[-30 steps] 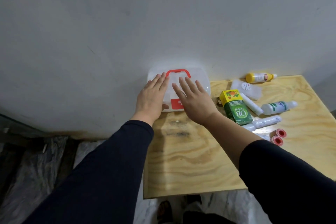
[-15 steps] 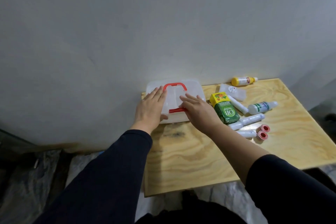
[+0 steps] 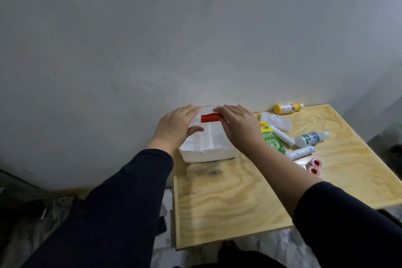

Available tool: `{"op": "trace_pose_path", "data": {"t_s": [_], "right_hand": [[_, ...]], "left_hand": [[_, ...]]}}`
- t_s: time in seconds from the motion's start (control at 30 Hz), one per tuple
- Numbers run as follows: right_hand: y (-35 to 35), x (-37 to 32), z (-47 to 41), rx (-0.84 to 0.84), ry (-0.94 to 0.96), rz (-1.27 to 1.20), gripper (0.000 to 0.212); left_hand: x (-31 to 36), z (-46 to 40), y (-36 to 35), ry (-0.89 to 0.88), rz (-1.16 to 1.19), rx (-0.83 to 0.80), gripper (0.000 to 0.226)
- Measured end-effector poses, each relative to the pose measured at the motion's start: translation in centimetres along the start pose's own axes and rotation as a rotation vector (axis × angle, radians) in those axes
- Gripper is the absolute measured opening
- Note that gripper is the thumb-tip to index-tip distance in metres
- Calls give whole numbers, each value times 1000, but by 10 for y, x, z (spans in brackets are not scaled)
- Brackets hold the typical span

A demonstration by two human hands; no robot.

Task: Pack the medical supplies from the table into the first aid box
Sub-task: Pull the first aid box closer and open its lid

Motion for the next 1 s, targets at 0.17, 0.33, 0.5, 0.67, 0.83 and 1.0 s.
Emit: {"op": "trace_pose_path", "data": {"t_s": [0.17,0.33,0.5,0.67,0.83,1.0], "right_hand": [[7,17,-15,56,-80,-11,40],[-15,31,9,-57,-296,-41,51],[-53,38,31,-415,-448,-76,56],[-60,40,34,-415,-518,-101,49],[-48,49,38,-435,-569,-41,44],[-41,53,44,-453,-613,-42,45]], "left_hand": [[-8,-37,24,63,71,62,44],[-15,-67,28,121,209,105,36],[-25,-83,26,141,274,160,33],[-27,-92,23,173,238,193,33],[-21,-99,19,165,215,252,33],[-14,-104,15,151,232,268,35]]}}
Point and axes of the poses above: each hand's wrist, its own z-axis away from the middle knuckle, its own y-axis out of the back of the hand, x = y × z, the point moved 2 cm from there along -z, towards the middle knuckle, and after that the axes turned 8 degrees about -x, right-handed, at the moved point
